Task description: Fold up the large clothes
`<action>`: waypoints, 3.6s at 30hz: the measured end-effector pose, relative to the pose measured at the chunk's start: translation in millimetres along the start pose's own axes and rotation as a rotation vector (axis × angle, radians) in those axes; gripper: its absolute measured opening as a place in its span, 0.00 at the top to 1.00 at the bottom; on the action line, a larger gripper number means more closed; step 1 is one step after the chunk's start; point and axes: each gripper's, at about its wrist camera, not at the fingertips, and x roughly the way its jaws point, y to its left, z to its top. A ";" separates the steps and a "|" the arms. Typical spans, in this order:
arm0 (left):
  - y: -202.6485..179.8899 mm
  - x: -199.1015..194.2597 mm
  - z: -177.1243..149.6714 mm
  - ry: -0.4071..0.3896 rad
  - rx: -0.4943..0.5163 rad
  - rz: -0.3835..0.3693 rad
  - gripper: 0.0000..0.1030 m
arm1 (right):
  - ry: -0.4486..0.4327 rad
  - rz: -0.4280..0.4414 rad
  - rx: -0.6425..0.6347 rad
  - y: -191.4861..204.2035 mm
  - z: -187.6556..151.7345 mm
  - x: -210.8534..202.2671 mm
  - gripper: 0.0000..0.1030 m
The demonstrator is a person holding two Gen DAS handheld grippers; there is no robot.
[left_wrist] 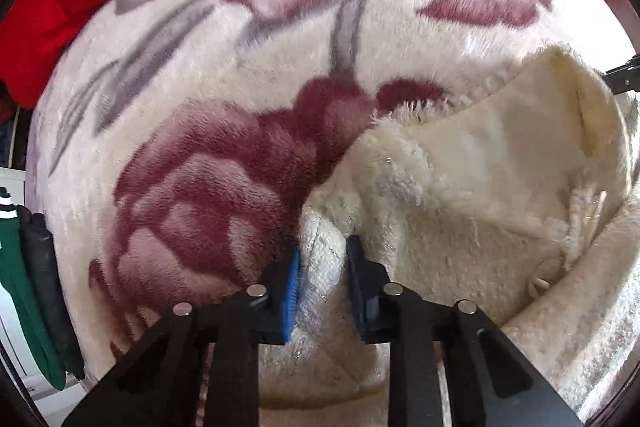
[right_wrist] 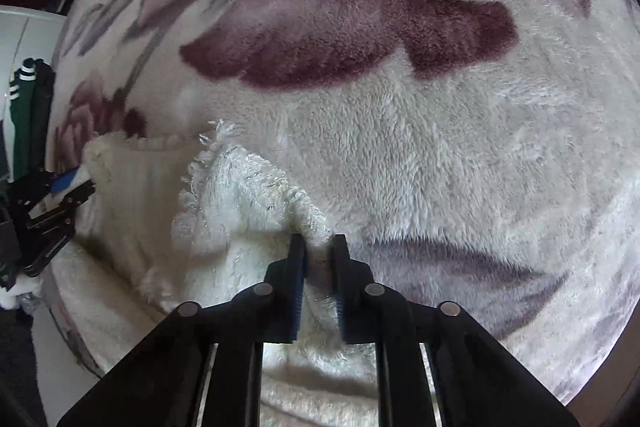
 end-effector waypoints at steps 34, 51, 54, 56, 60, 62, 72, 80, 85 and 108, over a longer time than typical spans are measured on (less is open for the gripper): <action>-73.4 -159.8 -421.4 -0.152 -0.765 -0.499 0.50 | -0.041 0.171 0.378 21.7 -477.1 -17.8 0.29; 22.4 -106.1 -328.8 -0.312 -1.106 -0.575 0.84 | -0.304 0.509 0.787 -69.3 -385.5 -14.8 0.89; 50.4 -104.8 -303.0 -0.343 -1.017 -0.506 0.84 | -0.356 0.521 0.781 -52.3 -408.4 -38.6 0.90; 60.7 -82.4 -292.7 -0.304 -0.986 -0.463 0.84 | -0.362 0.524 0.788 -44.3 -426.7 -47.9 0.90; 48.8 -39.3 -298.4 -0.186 -0.887 -0.447 0.84 | -0.300 0.450 0.821 -41.7 -454.6 -23.3 0.90; 41.3 -39.9 -308.8 -0.184 -0.852 -0.442 0.84 | -0.294 0.419 0.873 -51.1 -454.7 -6.6 0.90; 48.4 -79.9 -358.2 -0.147 -0.869 -0.480 0.78 | -0.307 0.291 0.821 -61.3 -402.1 -0.8 0.86; 52.1 -76.9 -353.3 -0.138 -0.947 -0.614 0.28 | -0.250 0.481 0.924 -61.0 -442.9 -7.3 0.28; 22.4 -59.6 -348.1 -0.201 -1.036 -0.630 0.82 | -0.263 0.663 0.987 -42.6 -454.6 33.9 0.68; 44.6 -32.4 -236.4 -0.042 -0.674 -0.679 0.34 | -0.259 0.627 0.883 -97.5 -394.6 18.2 0.27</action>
